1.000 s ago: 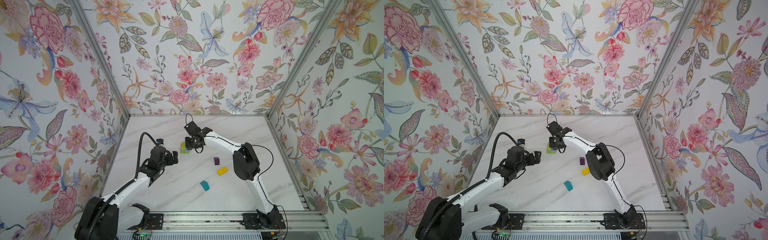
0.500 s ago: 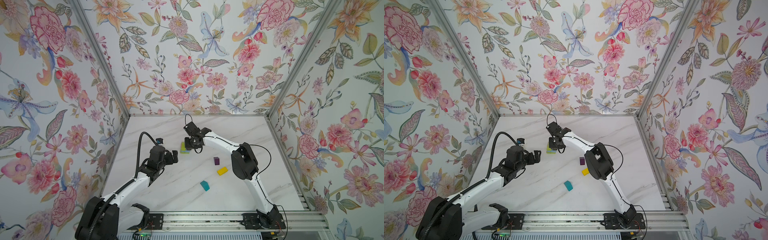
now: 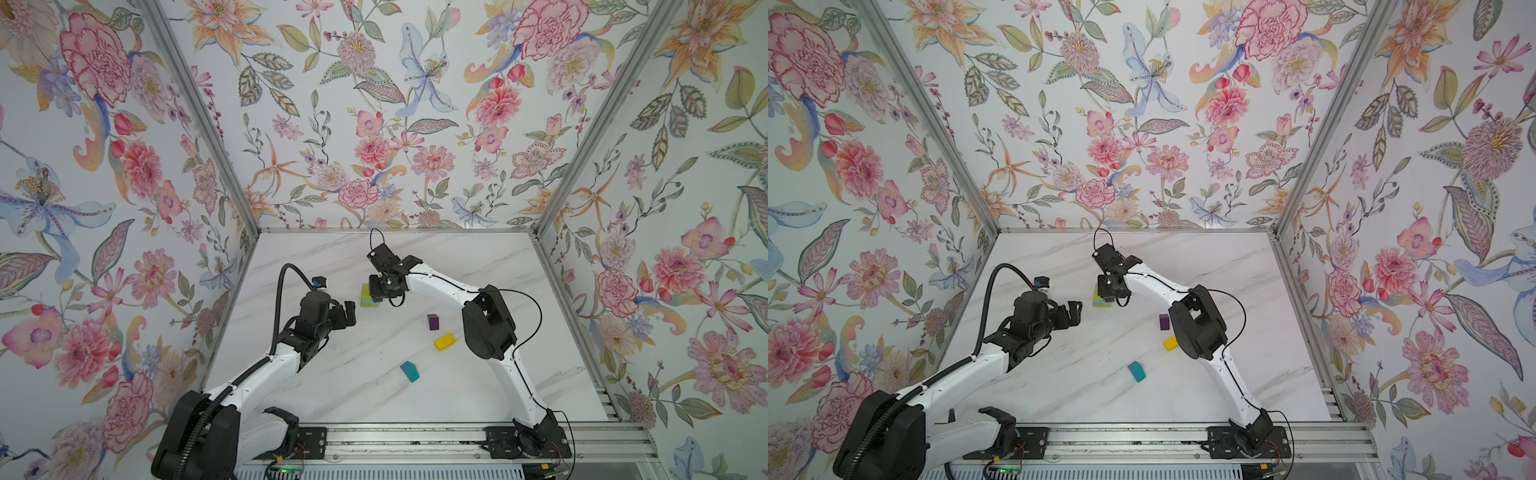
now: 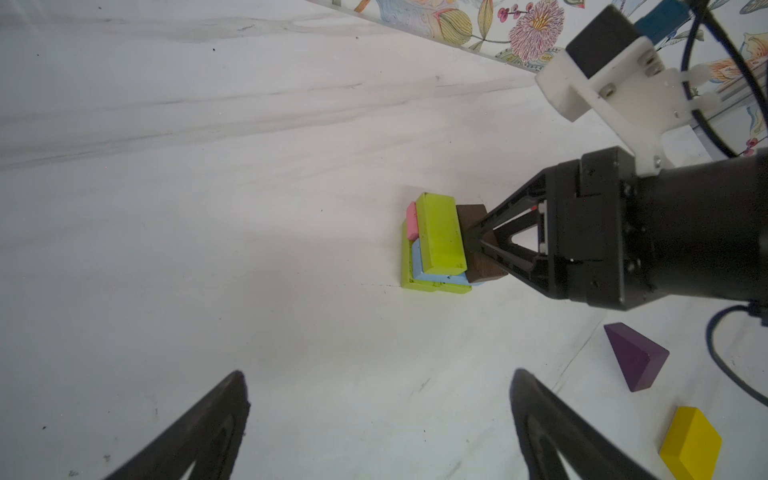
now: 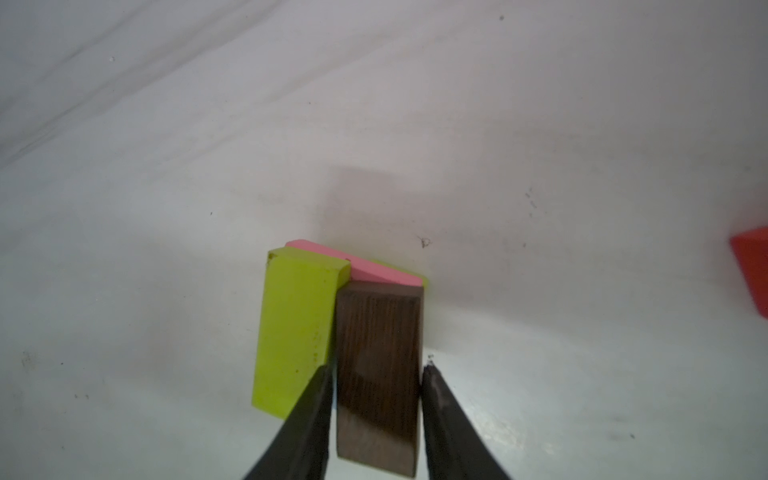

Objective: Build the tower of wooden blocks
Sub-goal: 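Lower the brown block beside the top lime green block with the right gripper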

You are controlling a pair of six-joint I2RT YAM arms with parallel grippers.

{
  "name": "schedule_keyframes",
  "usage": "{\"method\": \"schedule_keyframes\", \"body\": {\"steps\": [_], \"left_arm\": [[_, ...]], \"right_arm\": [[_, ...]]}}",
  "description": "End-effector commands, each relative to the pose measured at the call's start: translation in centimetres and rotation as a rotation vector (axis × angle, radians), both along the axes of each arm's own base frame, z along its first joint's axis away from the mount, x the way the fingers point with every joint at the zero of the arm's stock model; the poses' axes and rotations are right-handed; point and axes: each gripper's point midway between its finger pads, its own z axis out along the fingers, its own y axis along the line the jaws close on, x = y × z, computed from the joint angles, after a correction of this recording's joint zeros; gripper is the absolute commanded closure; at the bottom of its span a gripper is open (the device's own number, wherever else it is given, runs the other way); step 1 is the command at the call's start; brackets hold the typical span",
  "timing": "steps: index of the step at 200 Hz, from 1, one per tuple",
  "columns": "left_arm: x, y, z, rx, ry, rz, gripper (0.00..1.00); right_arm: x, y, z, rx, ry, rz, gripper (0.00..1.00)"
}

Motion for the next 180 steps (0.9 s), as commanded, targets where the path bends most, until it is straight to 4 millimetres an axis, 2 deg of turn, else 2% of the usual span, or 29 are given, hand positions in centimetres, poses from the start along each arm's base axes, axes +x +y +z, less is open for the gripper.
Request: {"method": "schedule_keyframes", "body": {"steps": [1,54,106,180], "left_arm": [[0.1,0.2,-0.3,-0.005,0.001,-0.001,0.01],[0.2,0.2,-0.2,-0.01,-0.001,-0.002,0.02],[0.1,0.2,-0.2,-0.012,-0.001,-0.004,0.02],[0.1,0.3,-0.2,-0.012,-0.002,-0.003,0.03]], "right_arm": [[0.1,-0.1,0.3,0.007,0.009,-0.008,0.62],[0.1,0.1,0.8,0.02,0.004,-0.005,0.61],[0.0,0.4,0.5,0.027,0.017,-0.002,0.61],[0.1,0.4,1.4,0.038,0.003,0.002,0.59]]}}
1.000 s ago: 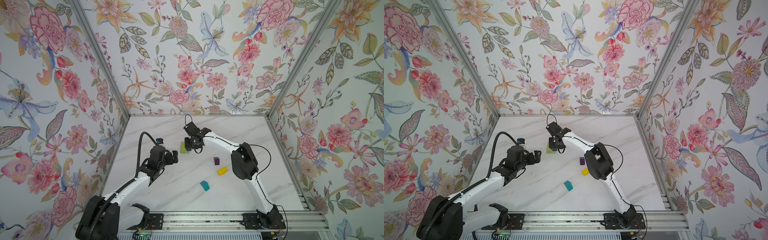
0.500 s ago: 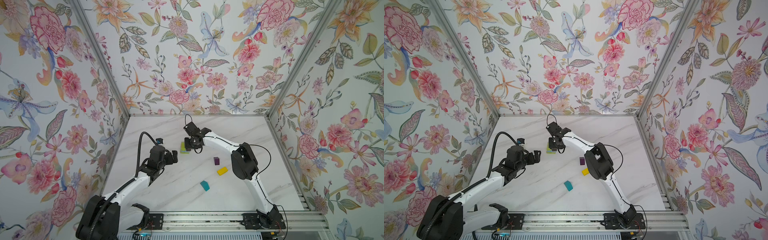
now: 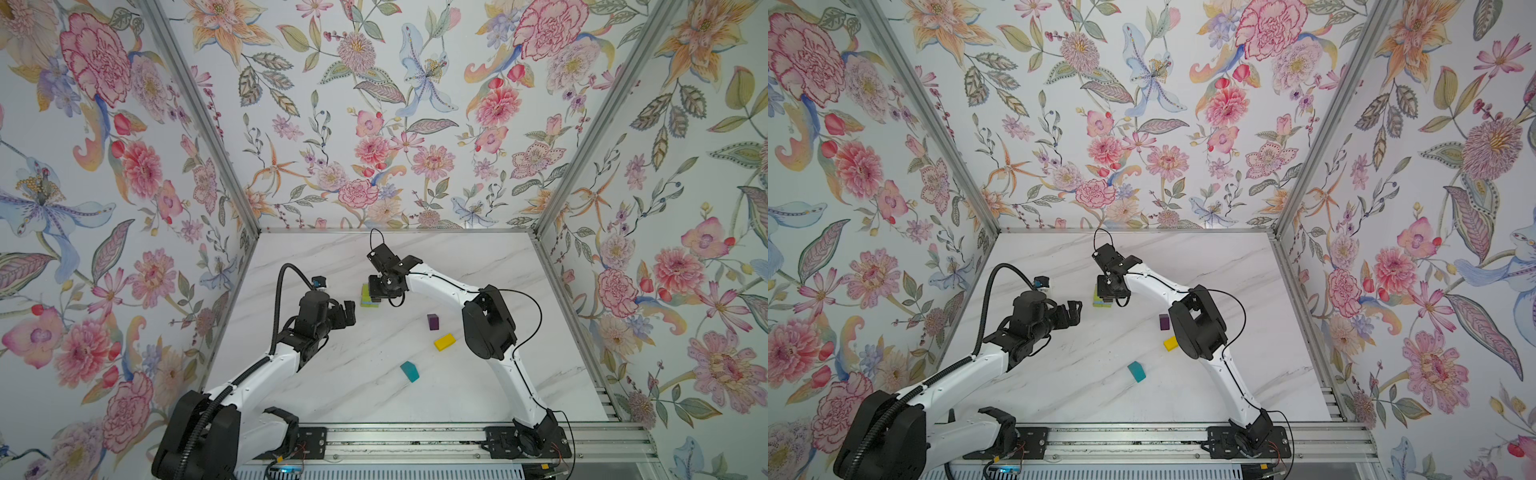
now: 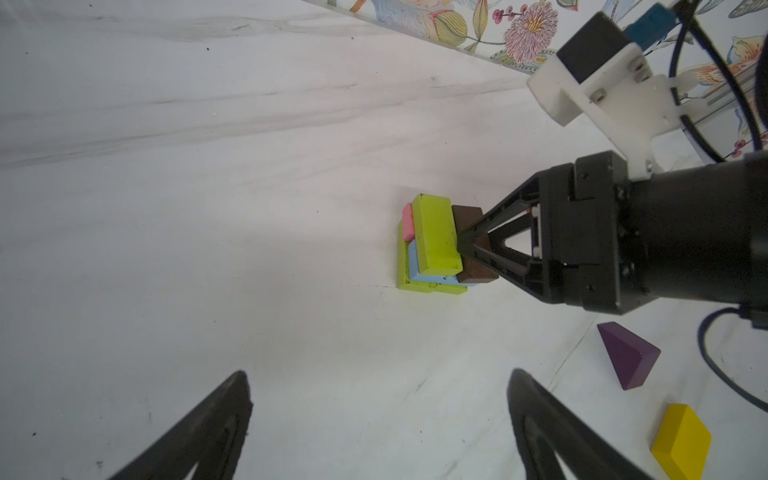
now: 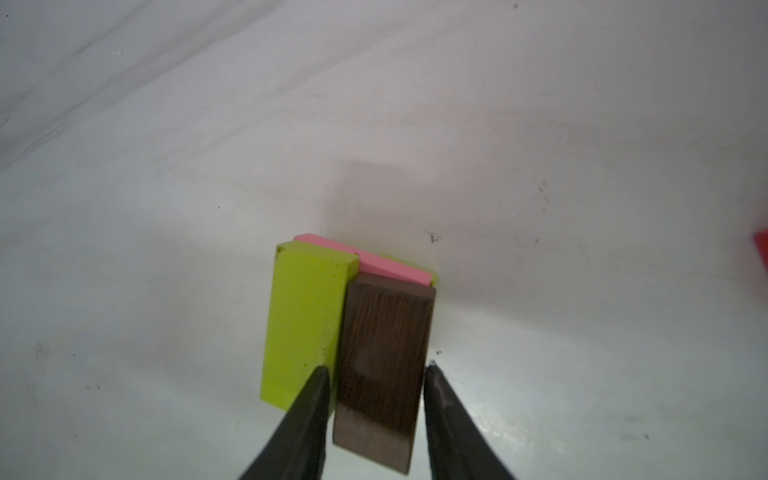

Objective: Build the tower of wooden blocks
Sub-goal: 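Lower the brown block beside the top lime green block with the right gripper, then open the right gripper and raise it off the brown block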

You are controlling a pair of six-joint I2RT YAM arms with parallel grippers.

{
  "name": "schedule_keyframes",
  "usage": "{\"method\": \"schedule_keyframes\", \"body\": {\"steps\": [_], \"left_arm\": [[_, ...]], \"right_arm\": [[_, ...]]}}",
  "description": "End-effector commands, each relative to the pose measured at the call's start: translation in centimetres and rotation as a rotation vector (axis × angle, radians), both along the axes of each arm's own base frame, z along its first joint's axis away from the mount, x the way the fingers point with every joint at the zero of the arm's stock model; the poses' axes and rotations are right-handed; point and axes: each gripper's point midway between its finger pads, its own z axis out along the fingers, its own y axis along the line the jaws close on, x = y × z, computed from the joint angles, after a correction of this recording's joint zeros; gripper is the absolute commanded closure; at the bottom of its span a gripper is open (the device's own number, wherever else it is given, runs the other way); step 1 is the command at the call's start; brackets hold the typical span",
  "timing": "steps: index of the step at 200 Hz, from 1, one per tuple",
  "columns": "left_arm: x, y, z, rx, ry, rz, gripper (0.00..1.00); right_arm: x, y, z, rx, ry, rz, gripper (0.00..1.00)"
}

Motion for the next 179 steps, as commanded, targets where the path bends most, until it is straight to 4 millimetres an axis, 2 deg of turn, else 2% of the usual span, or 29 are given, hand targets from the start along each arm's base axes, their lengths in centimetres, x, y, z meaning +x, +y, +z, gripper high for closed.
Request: {"method": "schedule_keyframes", "body": {"steps": [1,69,179], "left_arm": [[-0.02,0.38,-0.3,0.001,0.0,0.006,0.03],[0.07,0.38,-0.13,-0.001,-0.003,0.007,0.03],[0.06,0.41,-0.1,0.0,-0.002,0.007,0.03]], "right_arm": [[0.34,0.2,1.36,0.025,-0.009,-0.004,0.59],[0.47,0.31,2.13,0.042,-0.014,0.003,0.58],[0.53,0.4,2.3,0.05,-0.014,0.007,0.58]]}}
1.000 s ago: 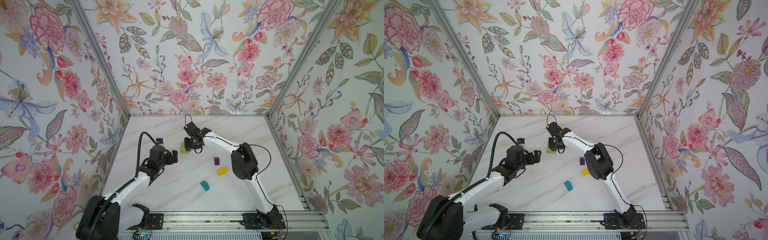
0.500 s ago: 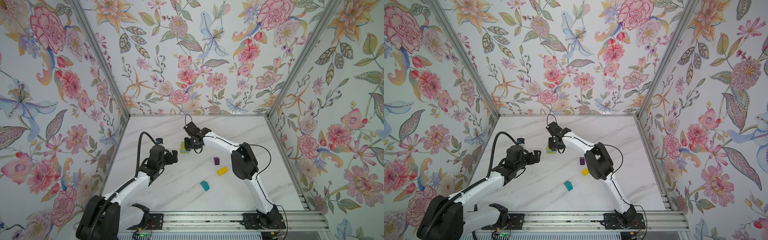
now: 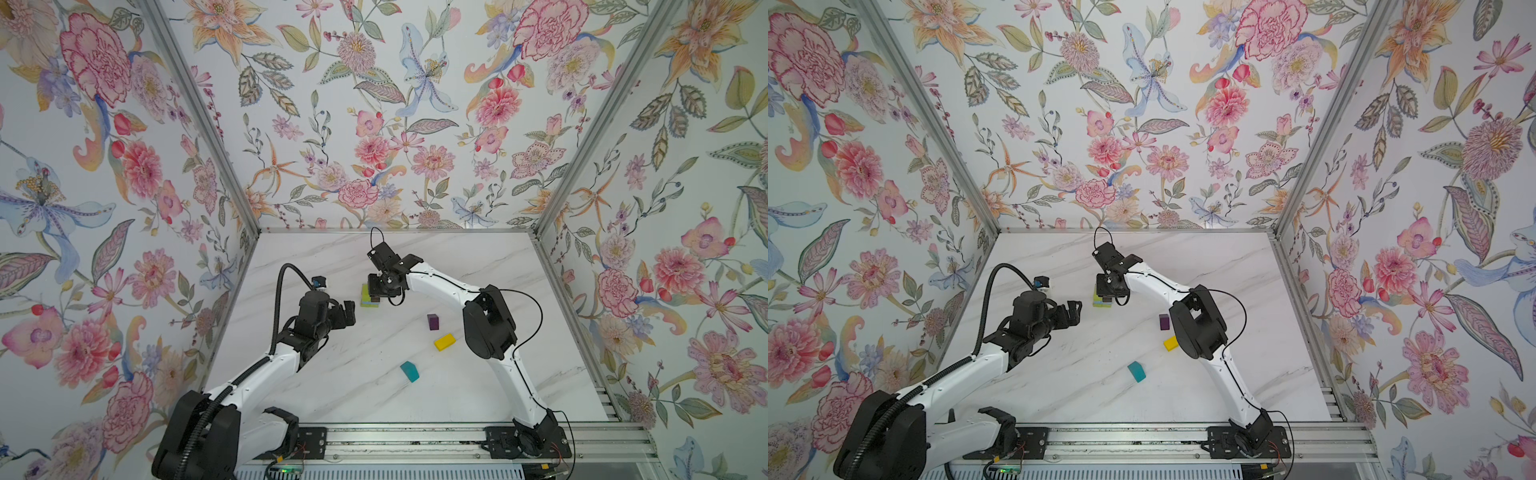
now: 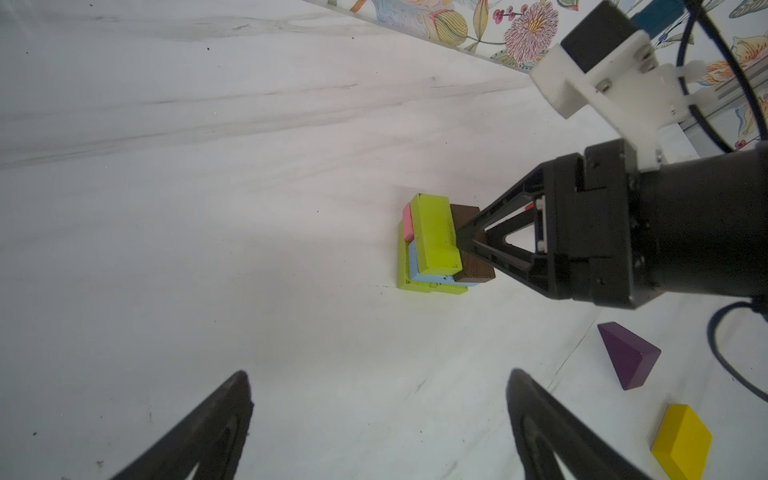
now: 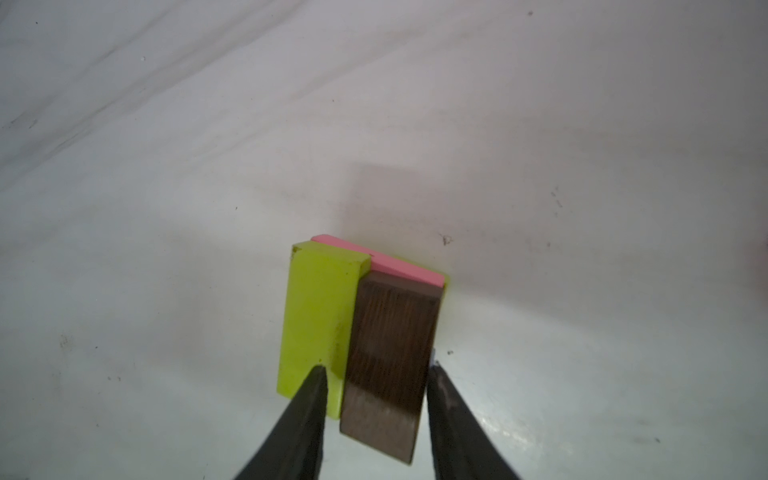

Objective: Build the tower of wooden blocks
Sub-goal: 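Open the right gripper and raise it off the brown block, then draw the right gripper back from the stack while the left gripper swings outward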

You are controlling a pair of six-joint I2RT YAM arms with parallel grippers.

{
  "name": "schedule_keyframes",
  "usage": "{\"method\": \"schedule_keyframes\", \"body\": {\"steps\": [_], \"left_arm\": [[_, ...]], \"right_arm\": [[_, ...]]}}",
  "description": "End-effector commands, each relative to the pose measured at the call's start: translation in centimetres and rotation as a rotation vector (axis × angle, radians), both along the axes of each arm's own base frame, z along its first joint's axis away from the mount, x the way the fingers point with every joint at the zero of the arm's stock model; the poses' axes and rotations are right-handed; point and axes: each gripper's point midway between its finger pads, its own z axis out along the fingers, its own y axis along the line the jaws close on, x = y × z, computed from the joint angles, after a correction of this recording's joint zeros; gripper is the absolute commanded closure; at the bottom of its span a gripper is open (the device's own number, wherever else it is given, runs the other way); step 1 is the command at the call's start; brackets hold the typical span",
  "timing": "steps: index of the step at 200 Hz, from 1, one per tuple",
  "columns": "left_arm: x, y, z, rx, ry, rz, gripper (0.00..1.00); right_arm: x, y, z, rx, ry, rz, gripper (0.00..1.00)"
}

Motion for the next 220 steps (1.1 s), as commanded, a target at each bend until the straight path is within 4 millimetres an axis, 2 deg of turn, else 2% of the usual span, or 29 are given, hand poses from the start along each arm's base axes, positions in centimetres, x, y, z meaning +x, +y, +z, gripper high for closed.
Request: {"method": "schedule_keyframes", "body": {"steps": [1,24,67,108,137,156,184,220], "left_arm": [[0.0,0.4,-0.1,0.0,-0.001,0.007,0.03],[0.0,0.3,0.2,-0.003,-0.008,0.004,0.03],[0.0,0.3,0.9,-0.012,-0.023,0.001,0.02],[-0.6,-0.1,1.6,-0.042,-0.033,-0.018,0.01],[-1.3,-0.8,2.5,-0.061,-0.054,-0.045,0.01],[-1.8,-1.8,3.0,-0.063,-0.065,-0.075,0.01],[-2.6,-4.7,3.8,-0.047,-0.077,-0.151,0.01],[-3.4,-7.8,4.7,-0.033,-0.093,-0.198,0.01]], "right_arm": [[0.5,0.0,1.8,0.024,-0.02,-0.003,0.58],[0.4,-0.3,2.4,0.025,-0.029,-0.003,0.58],[0.2,-1.6,5.1,0.02,-0.08,-0.004,0.56],[-0.7,-4.2,6.4,-0.022,-0.11,-0.021,0.54],[-2.3,-6.0,6.8,-0.028,-0.119,-0.027,0.51],[-3.6,-7.4,7.1,-0.024,-0.129,-0.038,0.39],[-5.7,-9.8,7.1,-0.03,-0.142,-0.053,0.18],[-8.4,-12.7,7.2,-0.043,-0.154,-0.062,0.06]]}}
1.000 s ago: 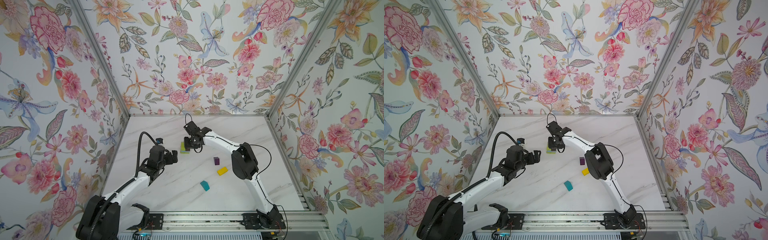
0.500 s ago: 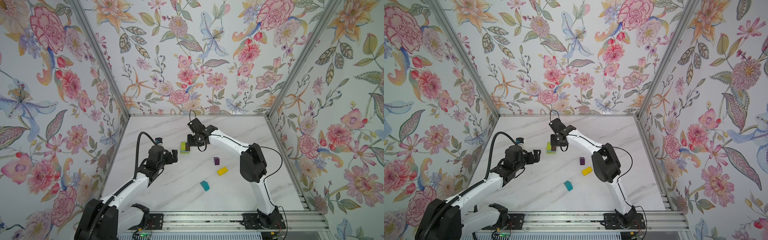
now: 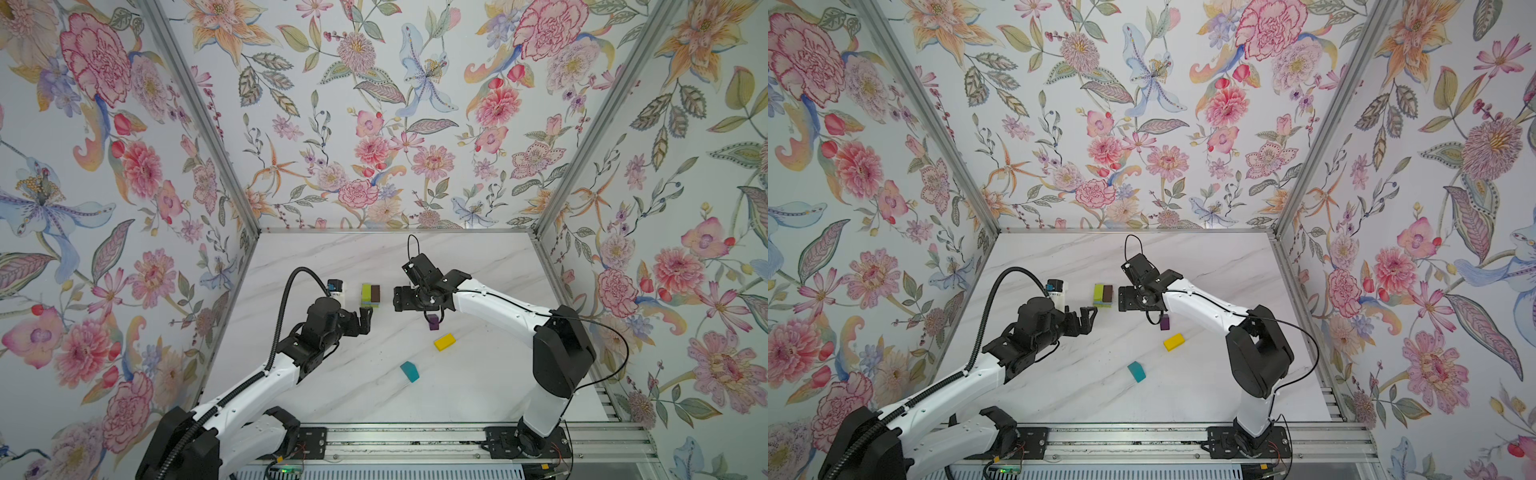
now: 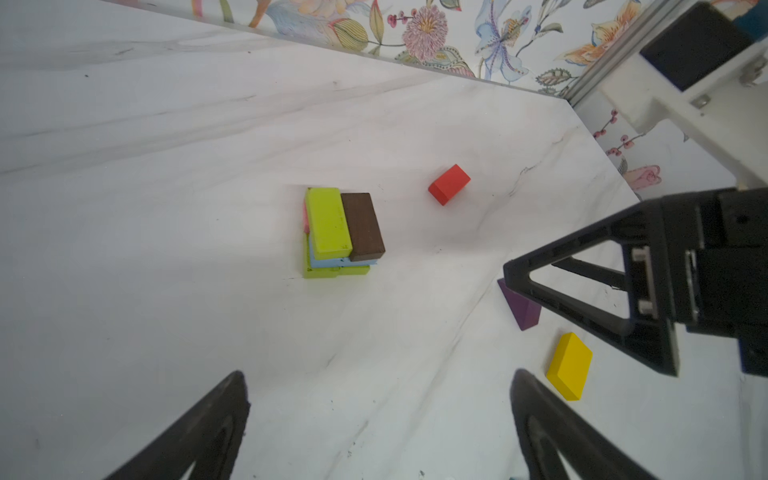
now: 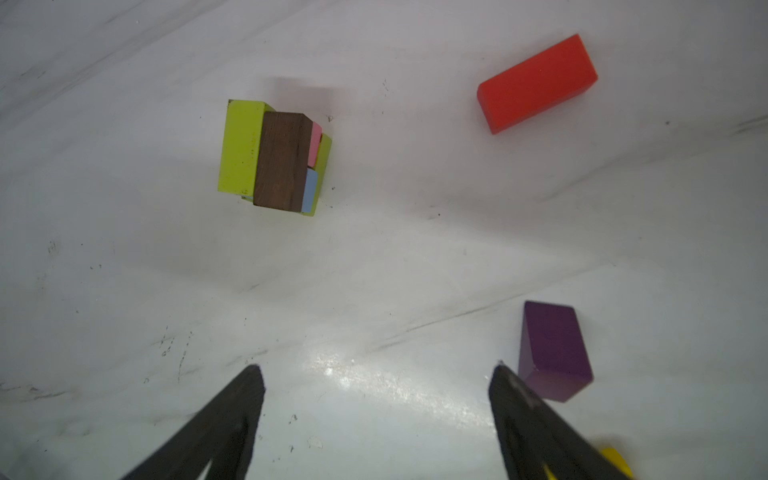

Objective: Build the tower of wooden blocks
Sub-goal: 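Draw the right gripper back from the stack while the left gripper swings outward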

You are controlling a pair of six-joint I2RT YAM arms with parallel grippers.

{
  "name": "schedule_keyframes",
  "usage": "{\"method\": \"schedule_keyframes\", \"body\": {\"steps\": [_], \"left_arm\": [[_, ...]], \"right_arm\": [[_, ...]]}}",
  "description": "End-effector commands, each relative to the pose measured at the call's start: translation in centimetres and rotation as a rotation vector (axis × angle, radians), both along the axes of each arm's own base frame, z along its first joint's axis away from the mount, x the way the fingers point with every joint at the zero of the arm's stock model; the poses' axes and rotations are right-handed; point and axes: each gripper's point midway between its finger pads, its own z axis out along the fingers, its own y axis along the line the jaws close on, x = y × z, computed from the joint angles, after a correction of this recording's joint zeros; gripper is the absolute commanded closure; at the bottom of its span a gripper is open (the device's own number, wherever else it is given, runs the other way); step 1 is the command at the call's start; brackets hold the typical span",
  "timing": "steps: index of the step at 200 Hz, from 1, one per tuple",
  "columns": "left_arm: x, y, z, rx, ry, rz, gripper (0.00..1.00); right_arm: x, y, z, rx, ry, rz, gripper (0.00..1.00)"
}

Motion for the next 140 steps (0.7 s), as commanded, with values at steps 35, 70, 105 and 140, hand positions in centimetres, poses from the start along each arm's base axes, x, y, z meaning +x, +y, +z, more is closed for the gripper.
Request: {"method": "schedule_keyframes", "body": {"steps": [35,70,105,140], "left_arm": [[-0.6,-3.9,2.3,0.002,-0.031,-0.026,0.01],[-1.4,-6.5,2.7,0.022,-0.033,-0.053,0.01],[-2.4,-9.1,2.7,0.038,-0.035,-0.091,0.01],[-2.7,-10.9,2.9,0.045,-0.049,-0.12,0.01]], "right_arm": [[-2.9,-4.8,2.1,-0.004,-0.09,-0.041,0.01],[-4.6,-7.2,2.1,-0.001,-0.1,-0.057,0.01],[-5.7,-9.2,1.5,0.006,-0.089,-0.071,0.01],[-6.3,-10.4,1.4,0.02,-0.086,-0.074,0.01]]}}
